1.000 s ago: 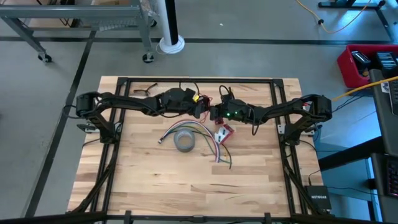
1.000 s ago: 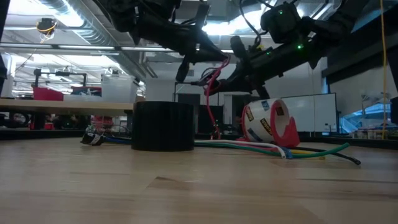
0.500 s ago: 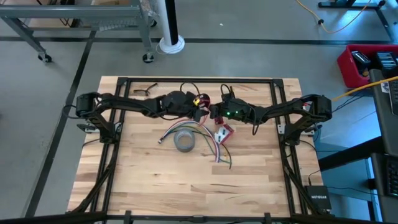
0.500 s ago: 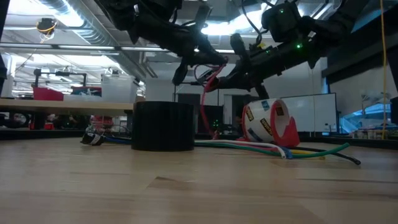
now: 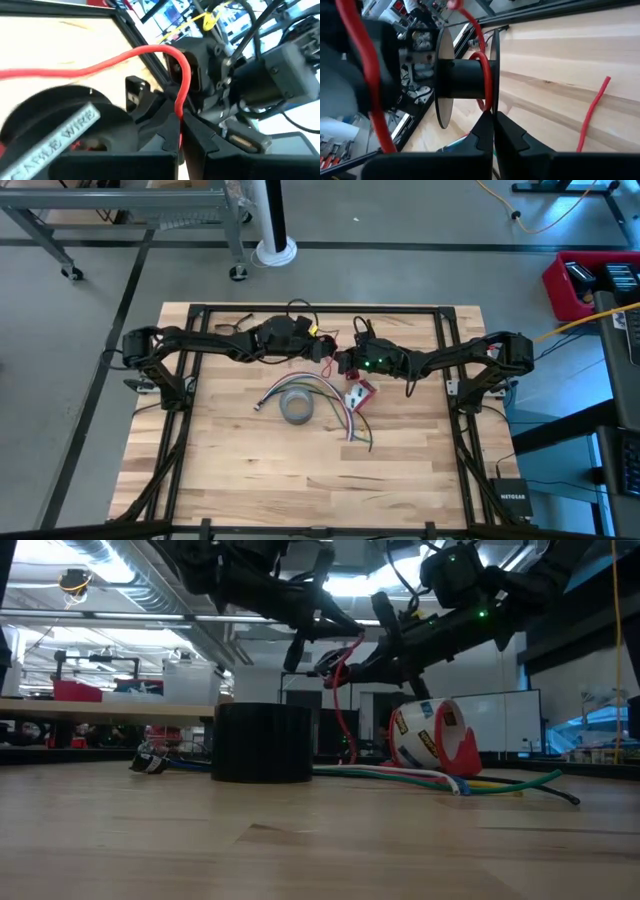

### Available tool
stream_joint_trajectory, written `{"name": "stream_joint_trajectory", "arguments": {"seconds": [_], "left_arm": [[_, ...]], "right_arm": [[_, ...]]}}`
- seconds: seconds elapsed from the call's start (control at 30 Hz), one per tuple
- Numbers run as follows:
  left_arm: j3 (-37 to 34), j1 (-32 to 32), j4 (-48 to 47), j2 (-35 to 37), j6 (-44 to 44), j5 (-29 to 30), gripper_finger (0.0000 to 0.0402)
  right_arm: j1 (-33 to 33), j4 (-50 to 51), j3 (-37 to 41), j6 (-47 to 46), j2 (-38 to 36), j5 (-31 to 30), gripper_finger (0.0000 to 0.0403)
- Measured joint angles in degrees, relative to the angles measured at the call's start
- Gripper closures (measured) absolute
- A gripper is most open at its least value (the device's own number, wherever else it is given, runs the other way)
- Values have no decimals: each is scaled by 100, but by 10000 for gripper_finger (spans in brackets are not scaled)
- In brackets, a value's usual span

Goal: Coil cords
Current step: Coil the red wire on the black spool

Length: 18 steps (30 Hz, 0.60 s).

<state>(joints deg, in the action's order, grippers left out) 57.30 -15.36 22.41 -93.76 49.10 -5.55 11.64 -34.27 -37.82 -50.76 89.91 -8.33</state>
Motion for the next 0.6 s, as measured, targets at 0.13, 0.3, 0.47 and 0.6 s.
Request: {"name": "stream_joint_trajectory", "arguments": {"seconds": [0.13,0.3,0.47,0.6], "left_arm": [[0,-134,-75,0,169,-537,401],[-2,-115,-368,0,283,-1069,401],[-2,-46,-509,0,302,-1081,401],[-2,47,-522,0,272,-1079,401]], "right_arm": [[0,-3,0,2,0,-1,398],[0,-344,2,4,-2,-8,398],[0,-561,2,0,-2,-42,398],[0,-546,2,-135,-2,-224,398]]}}
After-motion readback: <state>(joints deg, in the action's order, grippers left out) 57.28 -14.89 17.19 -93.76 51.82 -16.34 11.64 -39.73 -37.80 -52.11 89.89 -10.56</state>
